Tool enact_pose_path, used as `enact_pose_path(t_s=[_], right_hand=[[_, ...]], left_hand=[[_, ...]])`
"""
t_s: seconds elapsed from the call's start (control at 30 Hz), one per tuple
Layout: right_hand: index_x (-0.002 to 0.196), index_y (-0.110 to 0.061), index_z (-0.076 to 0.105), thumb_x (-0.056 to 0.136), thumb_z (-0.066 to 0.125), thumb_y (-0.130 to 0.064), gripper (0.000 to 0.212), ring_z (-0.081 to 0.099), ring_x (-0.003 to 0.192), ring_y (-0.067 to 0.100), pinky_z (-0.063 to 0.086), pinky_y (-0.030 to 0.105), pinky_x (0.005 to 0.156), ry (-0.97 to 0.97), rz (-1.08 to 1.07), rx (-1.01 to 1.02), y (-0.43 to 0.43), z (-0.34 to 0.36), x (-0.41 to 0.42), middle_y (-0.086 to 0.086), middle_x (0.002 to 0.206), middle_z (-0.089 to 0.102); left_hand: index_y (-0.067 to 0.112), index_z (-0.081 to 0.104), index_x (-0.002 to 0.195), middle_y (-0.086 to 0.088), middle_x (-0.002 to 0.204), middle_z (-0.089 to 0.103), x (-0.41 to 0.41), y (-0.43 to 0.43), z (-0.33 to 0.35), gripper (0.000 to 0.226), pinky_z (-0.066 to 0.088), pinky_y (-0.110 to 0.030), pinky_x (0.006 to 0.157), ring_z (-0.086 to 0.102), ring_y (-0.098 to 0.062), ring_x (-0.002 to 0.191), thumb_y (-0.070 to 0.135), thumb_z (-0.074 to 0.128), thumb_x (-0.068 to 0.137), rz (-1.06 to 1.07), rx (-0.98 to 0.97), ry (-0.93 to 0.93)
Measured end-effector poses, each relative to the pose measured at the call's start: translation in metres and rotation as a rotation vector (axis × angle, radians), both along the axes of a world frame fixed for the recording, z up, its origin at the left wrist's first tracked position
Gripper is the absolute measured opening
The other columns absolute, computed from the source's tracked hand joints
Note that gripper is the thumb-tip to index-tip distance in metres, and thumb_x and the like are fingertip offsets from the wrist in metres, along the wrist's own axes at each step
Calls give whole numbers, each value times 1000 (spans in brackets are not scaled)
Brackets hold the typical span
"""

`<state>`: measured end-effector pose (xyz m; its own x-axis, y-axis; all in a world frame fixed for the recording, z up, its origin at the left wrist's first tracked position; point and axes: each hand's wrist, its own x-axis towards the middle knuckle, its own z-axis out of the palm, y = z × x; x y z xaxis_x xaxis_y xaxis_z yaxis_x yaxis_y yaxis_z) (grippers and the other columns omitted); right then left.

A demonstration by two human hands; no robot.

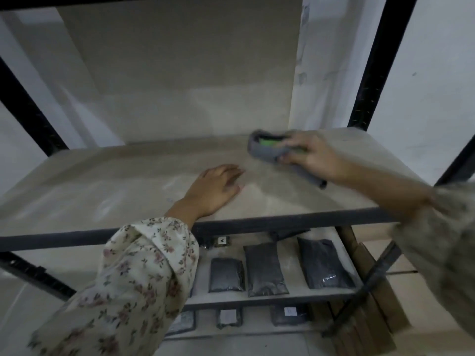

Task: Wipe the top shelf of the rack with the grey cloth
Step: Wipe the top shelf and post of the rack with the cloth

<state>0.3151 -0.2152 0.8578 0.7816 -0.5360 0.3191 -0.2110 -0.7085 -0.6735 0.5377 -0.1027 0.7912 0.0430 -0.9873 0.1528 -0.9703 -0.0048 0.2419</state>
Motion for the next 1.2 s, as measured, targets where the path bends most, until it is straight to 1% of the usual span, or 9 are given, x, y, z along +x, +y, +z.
enact_pose_path(t_s=[0.1,0.23,0.6,0.7,0.77,0.83,0.97,1.1,1.2], right_hand=[[97,-6,67,88,55,-16,17,54,102,29,32,27,74,234,-193,-177,-59,-3,39,14,106,61],[116,-15,61,95,41,-21,30,44,112,31,33,36,89,507,-260,-369,-73,-37,58,12,121,56],[111,-25,67,85,51,-30,31,50,93,14,41,26,82,179,330,-323,54,-51,-23,0,111,64],[109,-25,64,87,56,-24,24,55,96,2,45,20,84,27,247,-92,42,-24,-20,-4,103,62],[113,-19,61,90,55,-13,25,58,98,13,43,23,79,3,33,-186,5,-10,1,6,104,62],[125,-13,57,93,52,-21,33,52,107,32,38,30,80,205,-169,-337,-35,-11,22,19,116,57],[126,-22,56,93,46,-44,41,52,111,31,44,33,87,498,-240,-397,-53,-43,36,14,124,58],[119,-21,62,88,51,-43,40,54,100,29,46,41,86,323,-12,-526,-1,-55,13,11,112,63],[113,-22,67,86,50,-40,36,53,92,22,44,32,81,201,176,-547,45,-58,-13,7,108,65]], left_hand=[[29,34,142,7,152,30,-1,2,-1,49,16,-33,117,25,-12,140,46,35,96,-2,-7,22],[29,33,142,7,152,30,-1,3,-2,48,17,-33,117,25,-11,139,46,33,97,2,-3,20],[28,33,143,5,152,30,-2,3,-1,50,17,-32,116,25,-13,140,44,34,96,14,5,-7],[24,36,141,2,150,35,-3,1,0,52,23,-35,115,31,-17,138,46,34,94,6,-4,-28],[26,37,140,4,149,36,-4,1,1,49,23,-34,114,32,-16,137,45,36,95,19,-6,-9],[29,36,141,7,150,34,-4,2,0,47,19,-31,116,29,-12,139,43,38,96,33,-11,8],[29,35,142,8,151,31,-4,2,0,47,16,-30,115,26,-11,139,42,38,96,38,7,11],[25,36,141,3,150,36,-2,2,-1,56,23,-36,115,31,-15,137,49,33,90,16,-3,6],[26,37,141,4,150,35,-2,3,-1,59,21,-34,116,30,-14,139,50,29,88,10,-14,6]])
